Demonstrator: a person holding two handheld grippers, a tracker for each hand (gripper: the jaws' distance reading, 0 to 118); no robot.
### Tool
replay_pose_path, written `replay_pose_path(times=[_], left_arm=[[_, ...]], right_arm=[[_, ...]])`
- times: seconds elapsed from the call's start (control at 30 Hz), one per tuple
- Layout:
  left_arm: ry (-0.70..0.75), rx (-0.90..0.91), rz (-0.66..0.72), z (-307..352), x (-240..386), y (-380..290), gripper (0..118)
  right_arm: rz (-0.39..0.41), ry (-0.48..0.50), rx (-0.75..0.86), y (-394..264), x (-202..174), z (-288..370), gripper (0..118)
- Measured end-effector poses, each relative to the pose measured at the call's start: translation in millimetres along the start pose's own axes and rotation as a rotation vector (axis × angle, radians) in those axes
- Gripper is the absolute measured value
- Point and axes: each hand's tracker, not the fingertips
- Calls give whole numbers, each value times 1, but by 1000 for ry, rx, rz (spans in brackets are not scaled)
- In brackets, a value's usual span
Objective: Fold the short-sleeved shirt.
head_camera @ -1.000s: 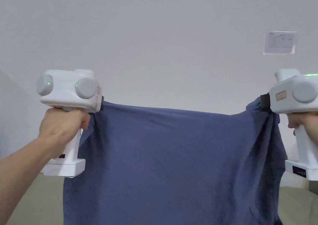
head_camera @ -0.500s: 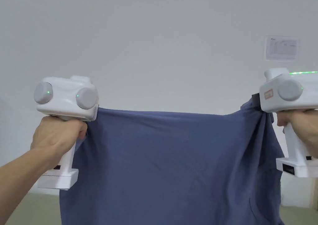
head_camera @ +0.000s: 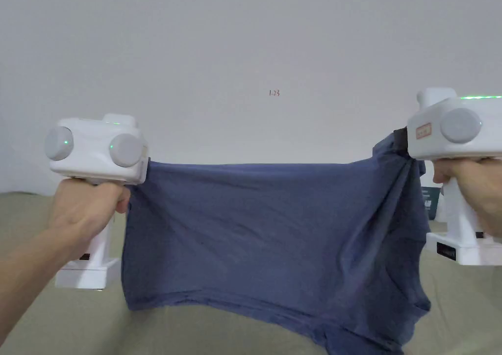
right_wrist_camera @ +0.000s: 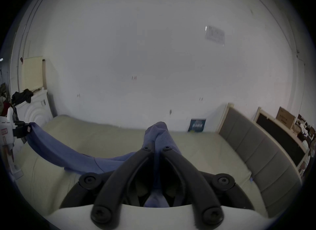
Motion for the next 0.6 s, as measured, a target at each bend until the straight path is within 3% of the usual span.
replay_pose_path(times=[0.2,0.33,0.5,0.6], left_arm=[[-42,-132,-36,2,-8,-99,0],[-54,-200,-79,29,-18,-169,0],[-82,-306,-85,74,-34,-248,0],[-100,-344,-55,106,-45,-285,0]], right_arm=[[-60,45,-143,-121,-3,17,7],[-11,74,-236,-199,-8,57,7],[-75,97,-326,-285,-3,110,7],[-62,99,-353,-322,-3,146,7]])
